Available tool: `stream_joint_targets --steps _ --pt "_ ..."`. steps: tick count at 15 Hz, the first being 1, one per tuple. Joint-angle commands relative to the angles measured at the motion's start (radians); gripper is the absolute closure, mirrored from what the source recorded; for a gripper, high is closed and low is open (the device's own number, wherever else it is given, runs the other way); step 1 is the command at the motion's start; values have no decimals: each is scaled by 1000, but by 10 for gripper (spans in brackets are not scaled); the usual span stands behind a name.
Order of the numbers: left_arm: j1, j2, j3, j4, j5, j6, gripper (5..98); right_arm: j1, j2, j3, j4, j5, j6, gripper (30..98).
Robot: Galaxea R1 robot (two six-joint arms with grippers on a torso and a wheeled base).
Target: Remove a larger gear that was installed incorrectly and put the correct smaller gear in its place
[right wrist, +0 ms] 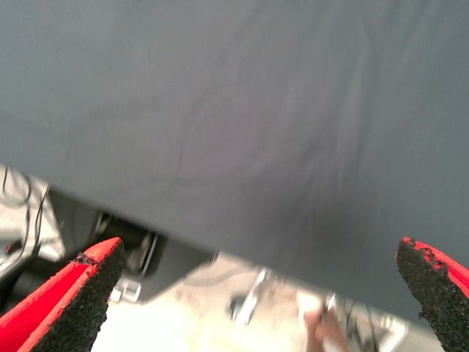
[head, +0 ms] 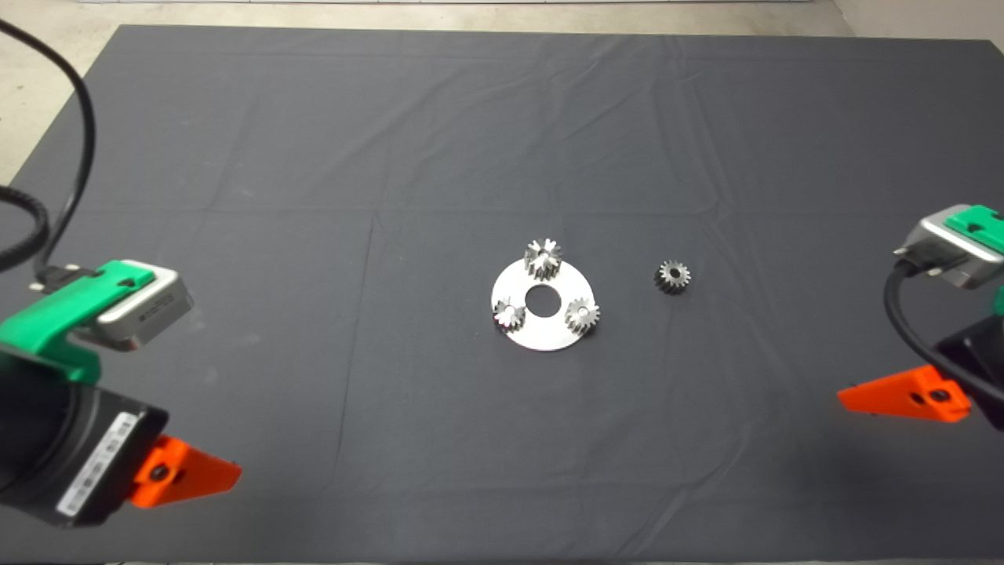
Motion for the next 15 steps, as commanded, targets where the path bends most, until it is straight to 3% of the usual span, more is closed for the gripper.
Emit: stream_joint_targets --steps 1,2,9,12,15 --pt "-11 -60 31 4 -29 17 107 -55 120 -61 -156 3 -14 305" --pt "-11 -59 31 4 -49 20 107 -100 191 -135 -194 1 -18 305" --pt "-11 -47 32 2 -50 20 107 -310 406 -440 -385 7 -153 305" --pt "-11 -1 32 0 -52 20 107 -359 494 -542 -435 7 -200 305" --pt "-11 34 32 0 -52 20 107 -364 540 -625 -458 11 -224 305"
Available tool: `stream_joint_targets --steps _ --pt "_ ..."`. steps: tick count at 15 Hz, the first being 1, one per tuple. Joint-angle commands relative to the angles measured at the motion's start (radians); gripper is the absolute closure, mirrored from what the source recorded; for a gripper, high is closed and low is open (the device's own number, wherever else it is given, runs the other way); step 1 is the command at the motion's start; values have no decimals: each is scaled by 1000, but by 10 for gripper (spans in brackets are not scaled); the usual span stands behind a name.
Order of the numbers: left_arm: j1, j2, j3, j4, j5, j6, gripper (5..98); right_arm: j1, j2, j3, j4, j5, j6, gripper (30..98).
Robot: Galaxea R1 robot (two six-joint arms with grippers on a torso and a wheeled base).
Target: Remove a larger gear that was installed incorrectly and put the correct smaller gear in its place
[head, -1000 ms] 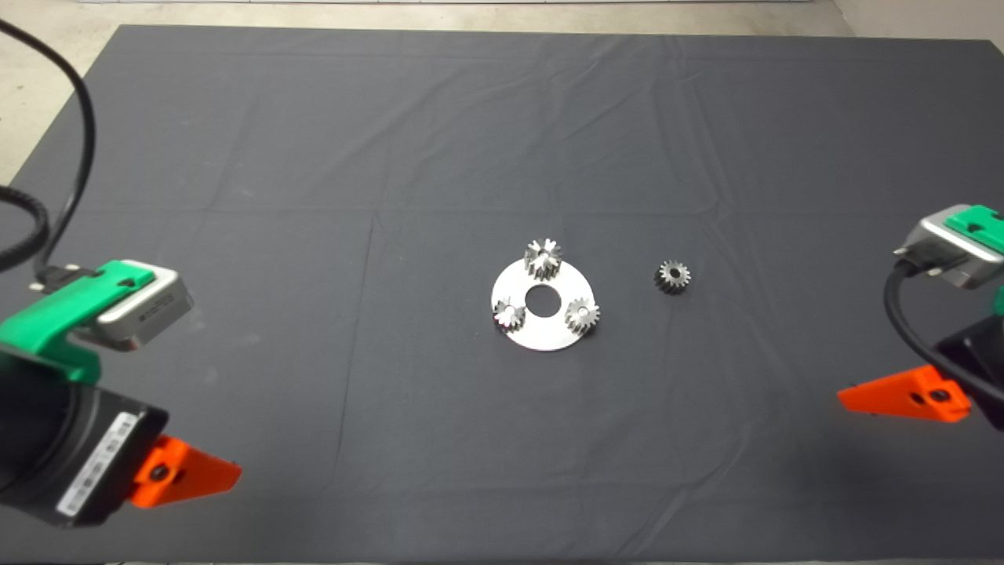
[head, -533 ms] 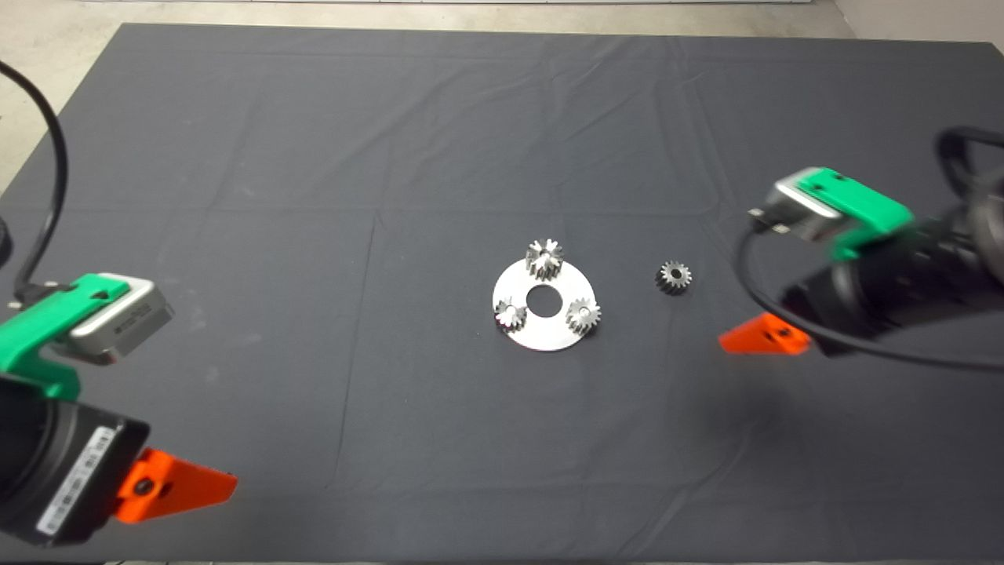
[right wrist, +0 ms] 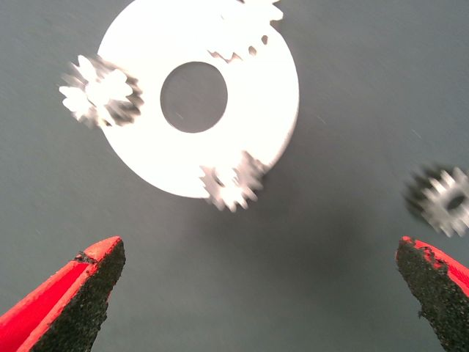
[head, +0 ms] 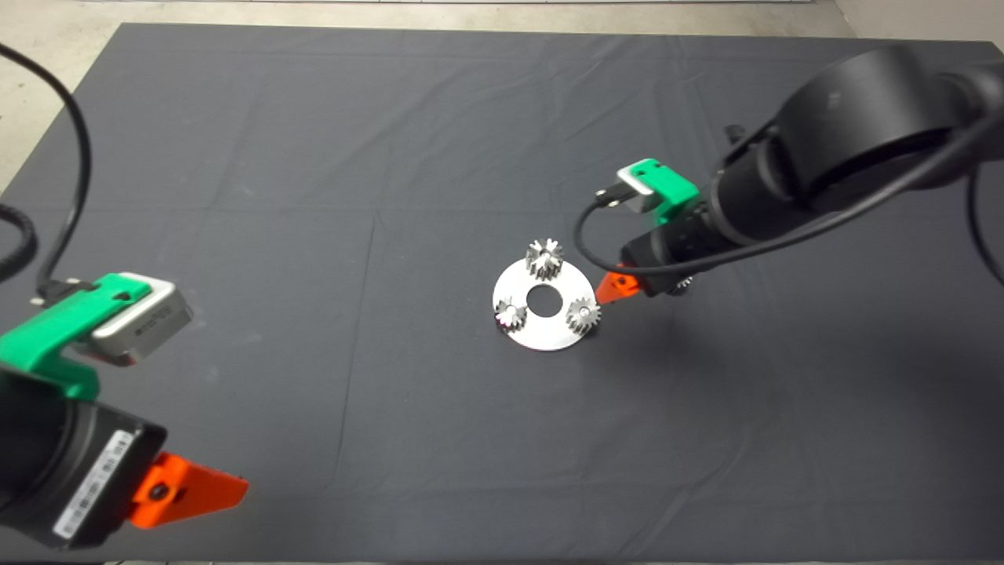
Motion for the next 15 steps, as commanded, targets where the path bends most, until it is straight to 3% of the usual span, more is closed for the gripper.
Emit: stream_joint_targets --steps 1,5,7,10,12,15 --pt "-11 26 13 -1 -2 3 107 3 40 -87 -91 13 -43 305" --pt "-11 28 15 -1 -2 2 107 -57 107 -201 -111 21 -132 305" --pt "-11 28 15 -1 -2 0 107 -59 125 -222 -127 23 -139 305" --pt "-11 29 15 -1 -2 -3 107 -71 157 -273 -136 53 -145 305" --pt "-11 33 15 -1 -2 -4 107 -71 174 -296 -144 88 -169 305" --pt "-11 42 15 -1 -2 -8 107 -76 214 -364 -145 93 -198 305"
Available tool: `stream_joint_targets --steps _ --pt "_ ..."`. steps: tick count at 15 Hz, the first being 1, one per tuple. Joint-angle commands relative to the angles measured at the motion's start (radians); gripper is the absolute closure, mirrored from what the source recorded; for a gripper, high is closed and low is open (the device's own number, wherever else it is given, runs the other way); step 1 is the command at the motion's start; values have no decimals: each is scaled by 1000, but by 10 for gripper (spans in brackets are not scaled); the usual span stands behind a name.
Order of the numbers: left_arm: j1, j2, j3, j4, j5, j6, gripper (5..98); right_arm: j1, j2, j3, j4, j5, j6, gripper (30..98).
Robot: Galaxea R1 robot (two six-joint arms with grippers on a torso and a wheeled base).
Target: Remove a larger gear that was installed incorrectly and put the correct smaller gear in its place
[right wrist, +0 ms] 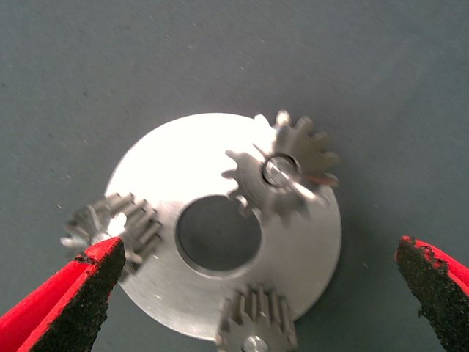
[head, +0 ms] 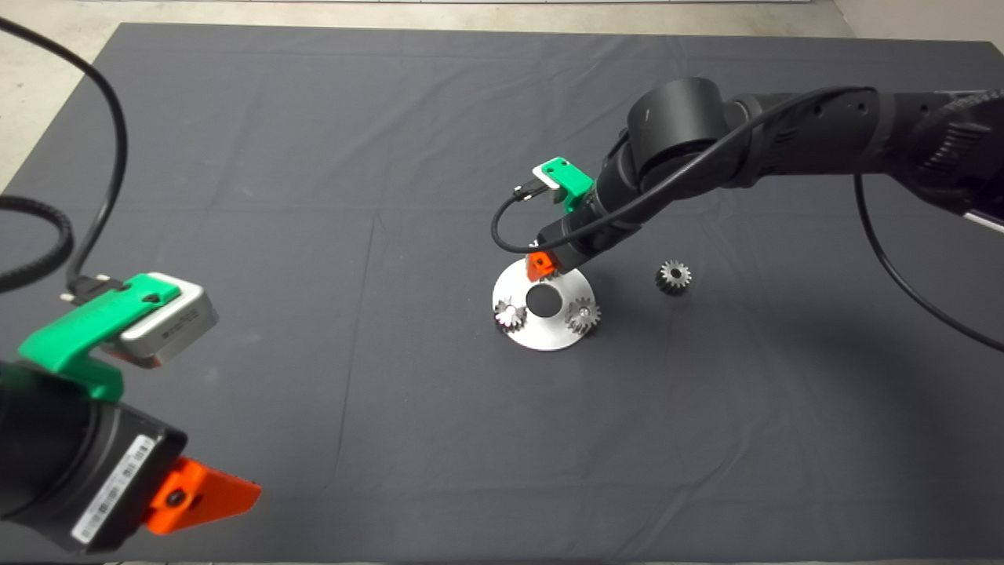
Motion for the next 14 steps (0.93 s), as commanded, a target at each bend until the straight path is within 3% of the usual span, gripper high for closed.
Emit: stream_joint_targets --steps 1,5,14 --pt "-11 10 15 -1 -2 -6 107 14 49 -78 -40 11 -37 305" --pt "-8 13 15 -1 -1 -8 107 2 83 -139 -41 11 -55 305" --pt "7 13 16 -1 -2 -8 107 -33 72 -135 -63 2 -54 305"
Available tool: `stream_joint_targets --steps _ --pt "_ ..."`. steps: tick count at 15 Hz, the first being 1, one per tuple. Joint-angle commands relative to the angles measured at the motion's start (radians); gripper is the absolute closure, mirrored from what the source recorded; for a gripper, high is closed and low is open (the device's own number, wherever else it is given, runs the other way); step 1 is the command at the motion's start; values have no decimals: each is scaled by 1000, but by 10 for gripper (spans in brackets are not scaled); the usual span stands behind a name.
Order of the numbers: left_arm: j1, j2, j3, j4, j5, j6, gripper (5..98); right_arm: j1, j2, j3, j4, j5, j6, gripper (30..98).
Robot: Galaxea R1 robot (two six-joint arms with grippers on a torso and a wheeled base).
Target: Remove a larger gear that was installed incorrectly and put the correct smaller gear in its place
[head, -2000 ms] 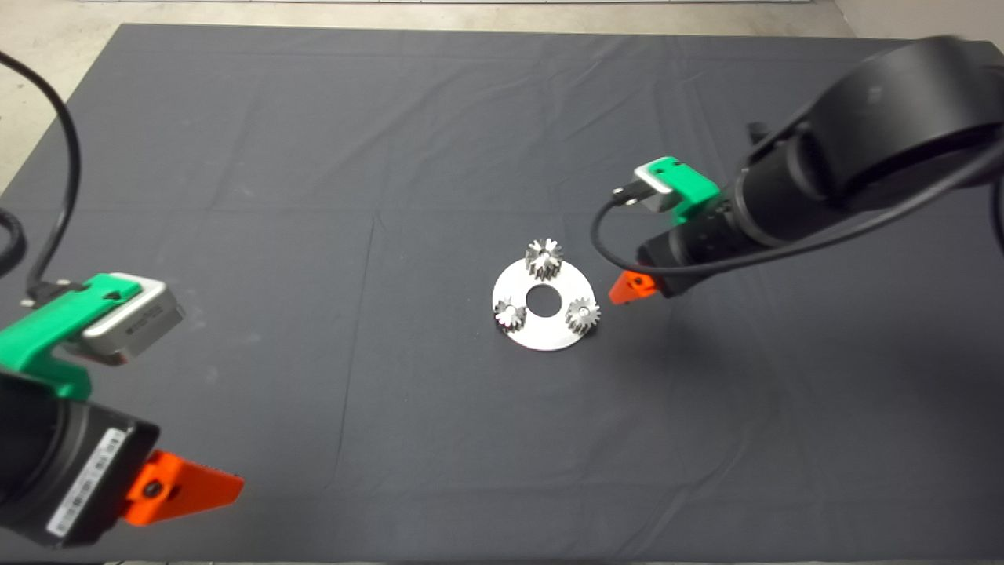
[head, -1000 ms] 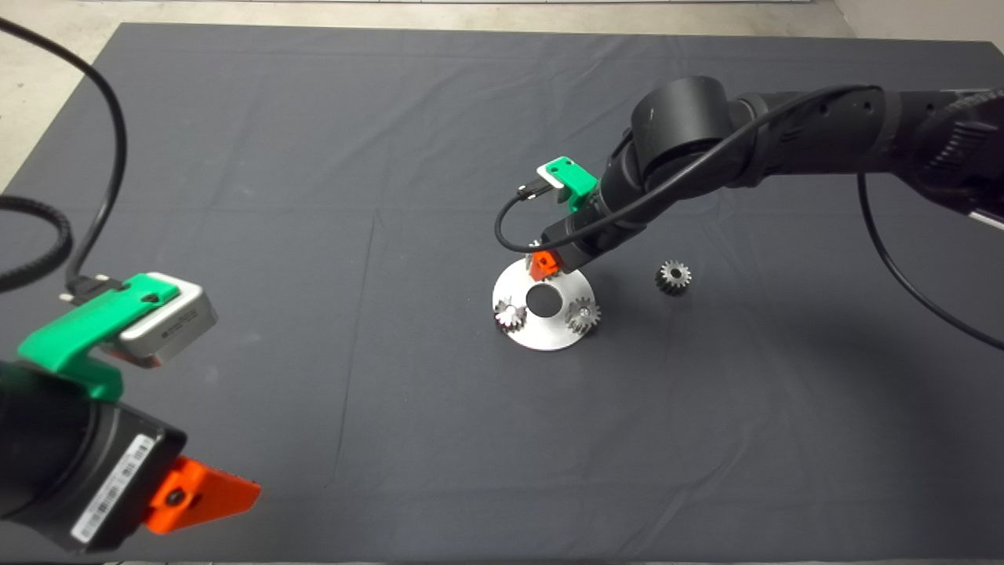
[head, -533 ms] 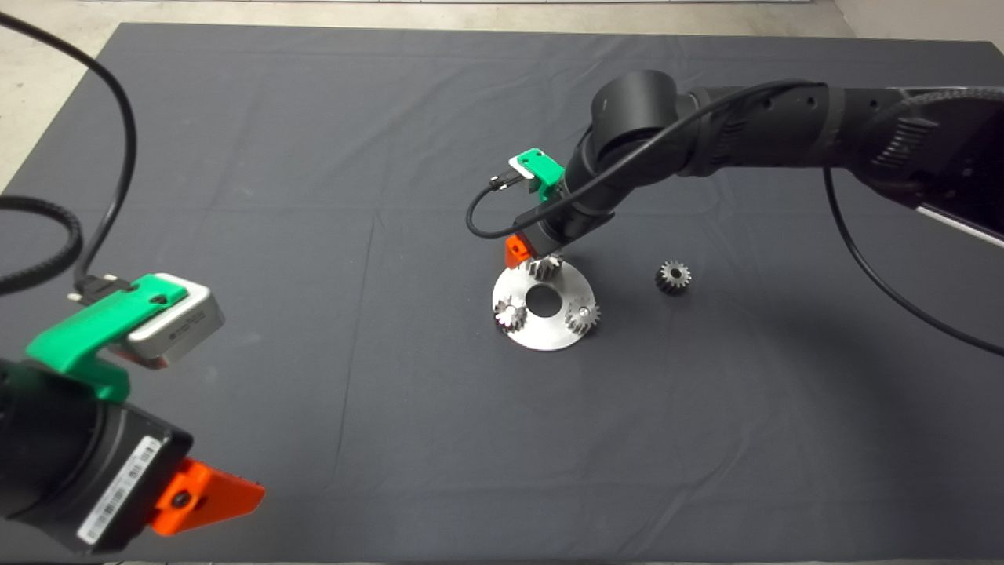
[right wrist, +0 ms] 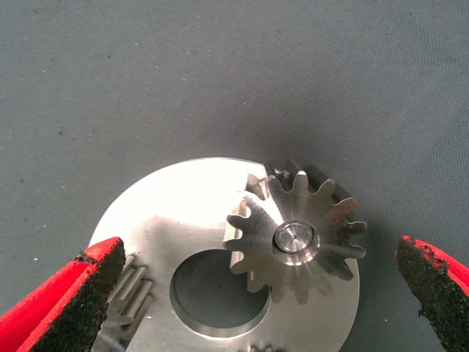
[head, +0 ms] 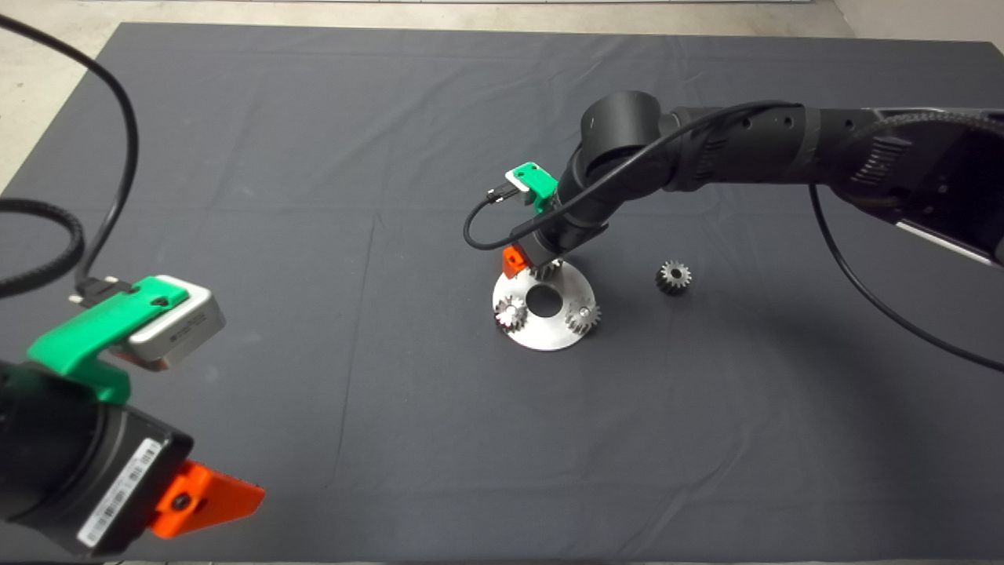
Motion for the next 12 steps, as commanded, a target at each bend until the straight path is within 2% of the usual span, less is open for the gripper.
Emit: stream_joint_targets --steps 1,7,10,12 --pt "0 1 14 -1 -2 -3 107 9 -2 4 -35 -4 -2 305" --pt "3 1 14 -1 0 -3 107 1 -7 -1 -37 -8 -1 305" --pt "5 2 14 -1 0 -3 107 1 -7 -1 -47 -24 1 305" --pt "5 1 14 -1 0 -3 107 -5 -9 -1 -49 -24 1 305"
